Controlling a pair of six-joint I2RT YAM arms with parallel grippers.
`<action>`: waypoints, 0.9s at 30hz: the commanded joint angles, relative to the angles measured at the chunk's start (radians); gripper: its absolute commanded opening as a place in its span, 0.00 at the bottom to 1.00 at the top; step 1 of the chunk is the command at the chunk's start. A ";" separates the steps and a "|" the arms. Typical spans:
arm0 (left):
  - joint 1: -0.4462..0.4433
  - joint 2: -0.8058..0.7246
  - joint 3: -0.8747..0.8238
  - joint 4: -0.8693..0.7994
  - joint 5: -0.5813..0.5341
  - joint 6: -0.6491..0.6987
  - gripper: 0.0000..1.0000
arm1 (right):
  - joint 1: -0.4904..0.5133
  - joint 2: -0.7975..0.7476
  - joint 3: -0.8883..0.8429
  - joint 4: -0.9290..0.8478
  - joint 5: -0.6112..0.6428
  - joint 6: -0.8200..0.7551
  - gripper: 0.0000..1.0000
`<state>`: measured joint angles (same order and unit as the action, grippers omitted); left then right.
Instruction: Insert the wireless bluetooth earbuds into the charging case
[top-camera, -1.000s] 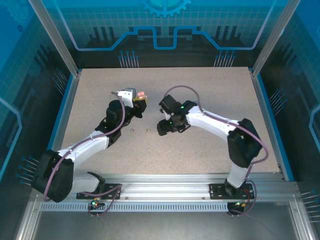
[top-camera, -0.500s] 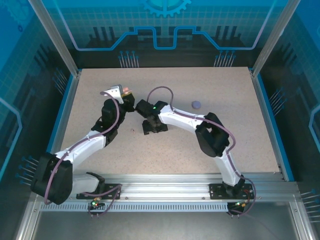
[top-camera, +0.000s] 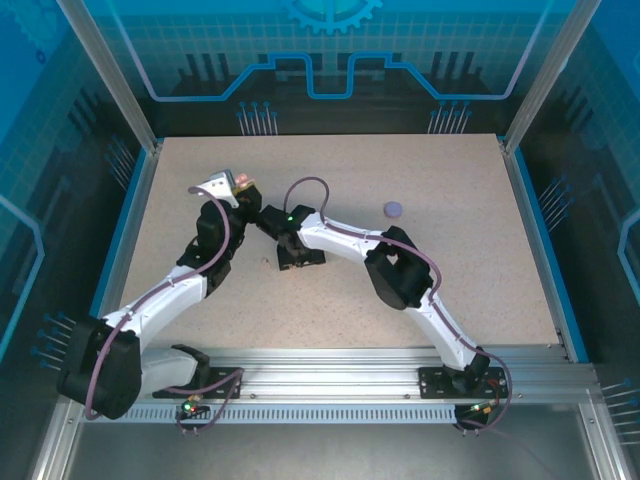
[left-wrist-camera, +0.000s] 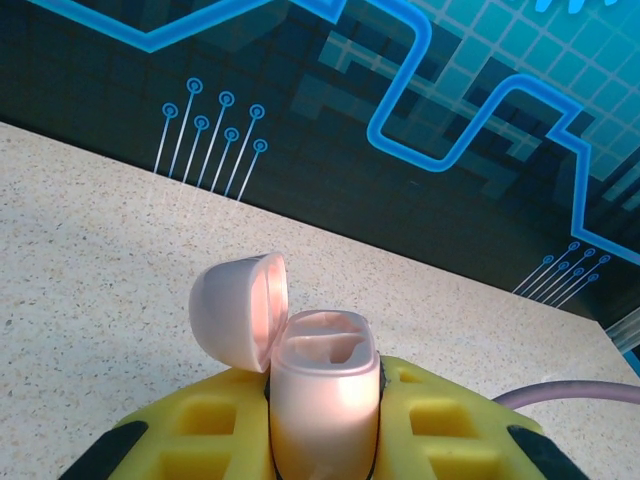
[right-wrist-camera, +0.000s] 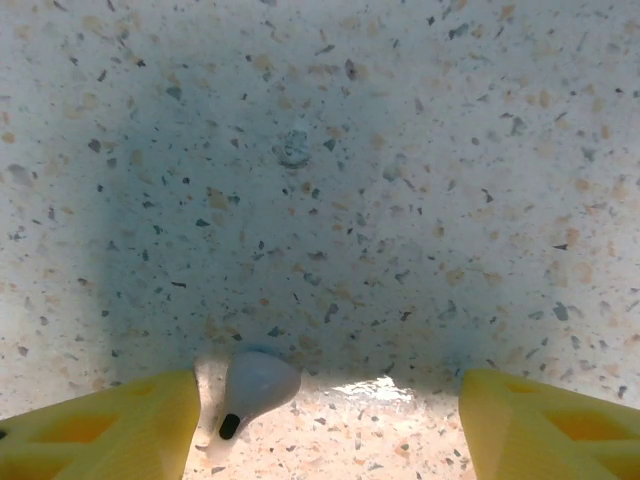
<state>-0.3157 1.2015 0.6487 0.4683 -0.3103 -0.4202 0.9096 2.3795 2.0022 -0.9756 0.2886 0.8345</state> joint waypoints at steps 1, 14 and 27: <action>0.006 -0.022 -0.011 -0.002 0.003 -0.011 0.00 | -0.001 0.023 -0.001 -0.034 0.038 0.025 0.69; 0.006 -0.005 0.032 -0.051 0.132 -0.020 0.00 | -0.073 -0.147 -0.282 0.131 0.014 -0.040 0.65; 0.006 -0.016 0.028 -0.069 0.139 -0.037 0.00 | -0.071 -0.080 -0.175 0.161 -0.064 -0.114 0.60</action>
<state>-0.3161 1.2015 0.6483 0.3985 -0.1856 -0.4465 0.8478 2.2642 1.7908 -0.7921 0.2420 0.7136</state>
